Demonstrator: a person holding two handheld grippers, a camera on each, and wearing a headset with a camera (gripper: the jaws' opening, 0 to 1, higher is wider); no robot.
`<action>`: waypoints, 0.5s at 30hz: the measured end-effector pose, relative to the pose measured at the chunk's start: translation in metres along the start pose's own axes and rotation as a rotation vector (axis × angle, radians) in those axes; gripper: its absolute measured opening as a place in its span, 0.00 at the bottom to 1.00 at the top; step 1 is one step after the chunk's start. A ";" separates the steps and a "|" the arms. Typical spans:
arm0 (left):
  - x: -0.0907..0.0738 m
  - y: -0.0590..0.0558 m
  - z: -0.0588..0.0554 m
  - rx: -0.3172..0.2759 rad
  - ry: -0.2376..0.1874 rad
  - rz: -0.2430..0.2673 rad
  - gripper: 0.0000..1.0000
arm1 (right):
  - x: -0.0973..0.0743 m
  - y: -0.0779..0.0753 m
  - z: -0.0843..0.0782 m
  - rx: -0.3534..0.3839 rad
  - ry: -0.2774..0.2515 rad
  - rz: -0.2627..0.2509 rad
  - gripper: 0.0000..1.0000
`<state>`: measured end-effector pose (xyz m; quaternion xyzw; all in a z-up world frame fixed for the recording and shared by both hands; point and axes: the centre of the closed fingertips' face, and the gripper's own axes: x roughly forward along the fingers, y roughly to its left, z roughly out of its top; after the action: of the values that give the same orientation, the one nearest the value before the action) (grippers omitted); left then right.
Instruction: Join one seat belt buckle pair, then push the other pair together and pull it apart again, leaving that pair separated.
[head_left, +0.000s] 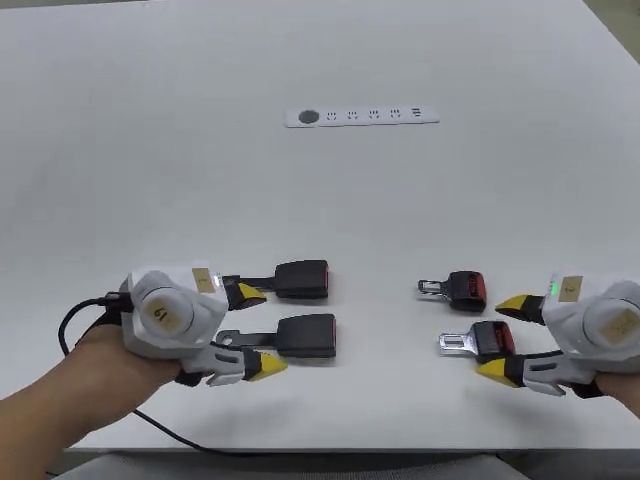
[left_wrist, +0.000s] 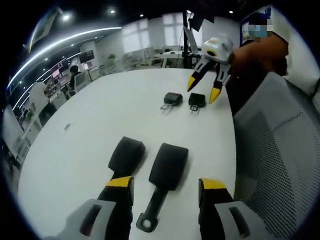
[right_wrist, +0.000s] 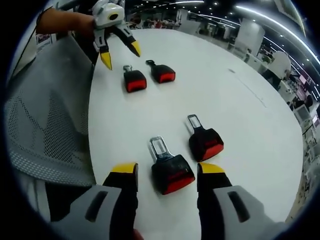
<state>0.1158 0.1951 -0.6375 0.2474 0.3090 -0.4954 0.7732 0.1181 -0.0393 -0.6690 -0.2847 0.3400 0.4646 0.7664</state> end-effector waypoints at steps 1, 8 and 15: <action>0.003 -0.001 -0.004 0.009 0.019 -0.006 0.53 | 0.001 0.000 -0.001 -0.008 0.002 0.005 0.46; 0.012 0.000 -0.009 0.034 0.044 -0.041 0.45 | -0.001 -0.007 -0.008 -0.047 0.025 0.040 0.42; 0.018 0.007 -0.011 0.111 0.100 -0.058 0.44 | -0.001 -0.005 -0.009 -0.110 0.055 0.086 0.39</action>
<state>0.1253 0.1945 -0.6576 0.3054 0.3260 -0.5209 0.7274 0.1195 -0.0491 -0.6732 -0.3240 0.3468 0.5073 0.7193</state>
